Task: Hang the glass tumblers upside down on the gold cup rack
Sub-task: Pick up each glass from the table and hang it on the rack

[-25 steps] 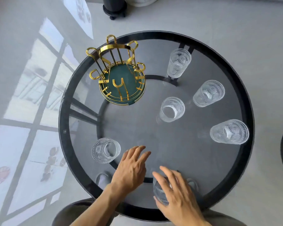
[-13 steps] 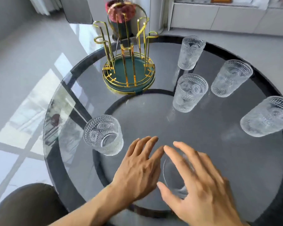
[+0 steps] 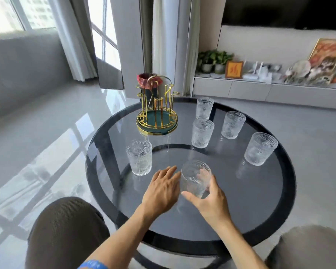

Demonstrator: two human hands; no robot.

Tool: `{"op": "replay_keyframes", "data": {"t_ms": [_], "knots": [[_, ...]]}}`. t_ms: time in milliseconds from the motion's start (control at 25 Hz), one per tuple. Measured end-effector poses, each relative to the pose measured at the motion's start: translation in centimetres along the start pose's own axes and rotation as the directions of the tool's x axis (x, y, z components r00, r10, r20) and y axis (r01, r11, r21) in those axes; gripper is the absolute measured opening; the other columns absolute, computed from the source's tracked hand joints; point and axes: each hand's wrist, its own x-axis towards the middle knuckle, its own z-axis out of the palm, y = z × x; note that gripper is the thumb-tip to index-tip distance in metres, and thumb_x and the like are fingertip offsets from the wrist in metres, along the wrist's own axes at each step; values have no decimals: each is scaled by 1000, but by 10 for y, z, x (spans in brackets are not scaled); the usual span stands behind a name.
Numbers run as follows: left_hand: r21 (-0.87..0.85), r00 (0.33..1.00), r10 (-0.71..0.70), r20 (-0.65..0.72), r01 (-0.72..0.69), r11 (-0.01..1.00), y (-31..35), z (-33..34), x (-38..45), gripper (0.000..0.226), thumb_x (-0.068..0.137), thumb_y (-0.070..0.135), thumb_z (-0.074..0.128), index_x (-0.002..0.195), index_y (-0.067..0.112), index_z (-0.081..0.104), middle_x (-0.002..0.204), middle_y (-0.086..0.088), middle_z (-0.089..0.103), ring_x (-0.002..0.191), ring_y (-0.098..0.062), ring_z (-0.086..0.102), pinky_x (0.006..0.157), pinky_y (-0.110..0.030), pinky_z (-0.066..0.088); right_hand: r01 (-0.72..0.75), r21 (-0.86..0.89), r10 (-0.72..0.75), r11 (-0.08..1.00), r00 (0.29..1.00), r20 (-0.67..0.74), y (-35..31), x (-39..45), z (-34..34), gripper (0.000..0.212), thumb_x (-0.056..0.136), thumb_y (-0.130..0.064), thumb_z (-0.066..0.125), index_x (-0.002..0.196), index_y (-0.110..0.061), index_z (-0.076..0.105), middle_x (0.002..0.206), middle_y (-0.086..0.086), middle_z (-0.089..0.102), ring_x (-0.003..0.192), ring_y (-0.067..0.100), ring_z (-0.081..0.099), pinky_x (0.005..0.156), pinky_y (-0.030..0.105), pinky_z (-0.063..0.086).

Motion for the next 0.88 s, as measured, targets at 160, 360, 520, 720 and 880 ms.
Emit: {"op": "replay_keyframes", "data": {"t_ms": [160, 360, 520, 720, 880], "knots": [[-3, 1000, -18, -1, 18, 1000, 0, 3, -3, 43, 99, 27, 26, 140, 23, 40, 153, 2, 39, 139, -18, 34, 113, -33, 24, -61, -4, 61, 998, 997, 54, 5, 1, 2, 78, 53, -51, 83, 122, -41, 48, 115, -20, 63, 106, 0, 59, 80, 7, 39], [-6, 995, -45, 89, 46, 999, 4, -20, 13, 32, 91, 26, 37, 116, 18, 55, 124, 1, 57, 114, -25, 53, 93, -36, 44, -57, 76, 50, 995, 995, 90, -2, 11, 1, 70, 49, -39, 88, 106, -53, 51, 102, -24, 68, 95, -5, 62, 76, 11, 45], [-153, 997, 46, -64, -55, 987, -14, -69, 34, 11, 86, 35, 48, 92, 26, 51, 92, 5, 67, 86, -19, 61, 68, -29, 46, -63, 303, 22, 951, 990, 138, -20, 46, -9, 72, 47, -29, 90, 110, -49, 61, 107, -12, 73, 100, 6, 67, 77, 21, 54], [-250, 964, 86, -250, -151, 956, -54, -140, 78, 28, 89, 31, 52, 115, 27, 64, 98, 14, 69, 81, 0, 60, 69, -15, 51, 1, 410, -50, 912, 993, 107, -61, 101, -14, 78, 46, -36, 91, 116, -46, 59, 110, -11, 73, 101, 6, 68, 79, 26, 50], [-356, 923, -26, -384, -122, 926, -105, -170, 157, 21, 90, 16, 56, 106, 18, 69, 92, 8, 71, 77, -7, 66, 66, -24, 56, -24, 511, 19, 859, 1000, 16, -82, 144, -9, 81, 43, -47, 90, 117, -40, 57, 120, -3, 69, 106, 14, 65, 83, 36, 52]]}}
